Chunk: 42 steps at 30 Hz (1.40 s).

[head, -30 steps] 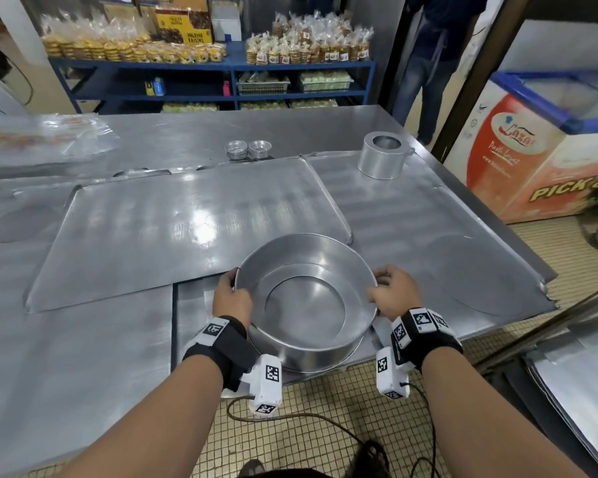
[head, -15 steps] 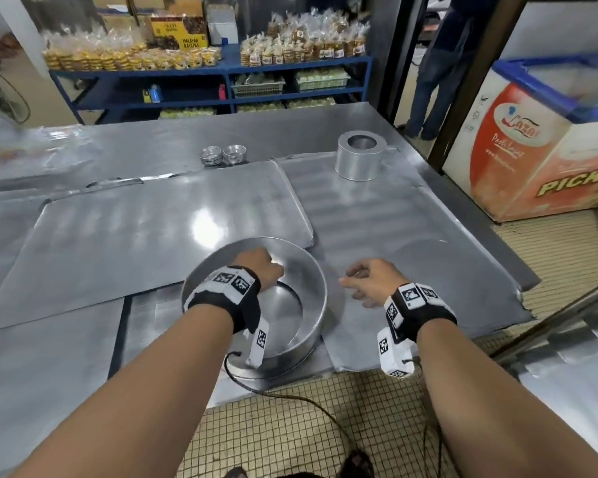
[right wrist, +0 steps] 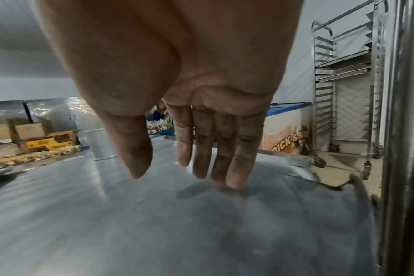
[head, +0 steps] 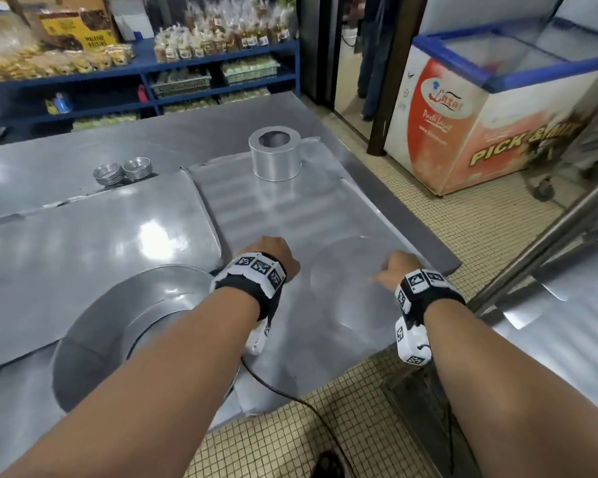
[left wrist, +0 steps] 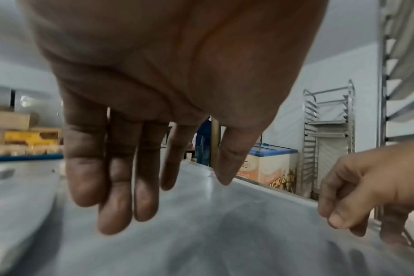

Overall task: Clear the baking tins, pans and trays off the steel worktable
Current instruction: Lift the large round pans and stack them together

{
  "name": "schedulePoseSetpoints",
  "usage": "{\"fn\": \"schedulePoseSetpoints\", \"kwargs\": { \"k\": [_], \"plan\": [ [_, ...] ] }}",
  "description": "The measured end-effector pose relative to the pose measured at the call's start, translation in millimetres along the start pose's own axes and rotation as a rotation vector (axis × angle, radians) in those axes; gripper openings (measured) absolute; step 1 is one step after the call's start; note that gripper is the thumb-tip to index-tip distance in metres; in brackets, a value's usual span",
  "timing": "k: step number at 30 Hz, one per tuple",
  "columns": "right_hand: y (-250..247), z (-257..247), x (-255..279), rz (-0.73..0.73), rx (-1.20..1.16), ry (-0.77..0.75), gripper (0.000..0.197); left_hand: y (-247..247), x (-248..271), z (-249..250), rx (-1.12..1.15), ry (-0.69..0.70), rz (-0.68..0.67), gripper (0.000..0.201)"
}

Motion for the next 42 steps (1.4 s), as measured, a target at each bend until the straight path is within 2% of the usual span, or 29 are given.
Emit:
{"fn": "schedulePoseSetpoints", "kwargs": {
  "k": [4, 8, 11, 14, 19, 23, 25, 30, 35, 37, 42],
  "plan": [
    [-10, 30, -20, 0.011, 0.004, 0.065, 0.039, 22, -33, 41, 0.118, 0.045, -0.100, 0.033],
    [-14, 44, -35, -0.010, -0.001, 0.114, 0.044, 49, -61, 66, 0.175, 0.032, -0.175, 0.029],
    [-12, 46, -44, 0.005, 0.005, 0.154, 0.068, 68, -74, 76, 0.163, 0.018, -0.226, 0.032],
    [-10, 46, -53, -0.012, 0.036, 0.168, 0.071, 84, -79, 83, 0.109, -0.053, -0.199, 0.061],
    [-13, 54, -62, -0.024, 0.052, 0.225, 0.076, 93, -84, 87, 0.037, -0.137, -0.159, 0.077],
    [-18, 52, -63, -0.012, 0.003, 0.278, 0.104, 90, -90, 82, 0.144, -0.196, -0.151, 0.090],
    [-19, 51, -62, -0.002, -0.061, 0.288, 0.112, 89, -89, 79, 0.192, -0.214, -0.144, 0.093],
    [-22, 53, -50, 0.068, -0.217, 0.259, 0.108, 90, -83, 70, 0.385, -0.272, -0.101, 0.117],
    [-29, 46, -27, 0.169, -0.290, 0.225, 0.108, 82, -72, 65, 0.569, -0.233, 0.037, 0.115],
    [-32, 41, -17, 0.241, -0.321, 0.200, 0.110, 76, -67, 64, 0.560, -0.221, 0.092, 0.109],
    [-38, 19, 13, 0.383, -0.456, 0.079, 0.085, 40, -47, 43, 0.624, -0.147, 0.284, 0.084]
  ]
}}
Point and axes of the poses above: each hand's wrist, its own x-axis away from the middle knuckle, its own y-axis out of the palm, z = x × y, the point moved 1 cm from there along -x, towards the middle knuckle, and after that the axes turned 5 degrees about x, right-handed, at the moved point
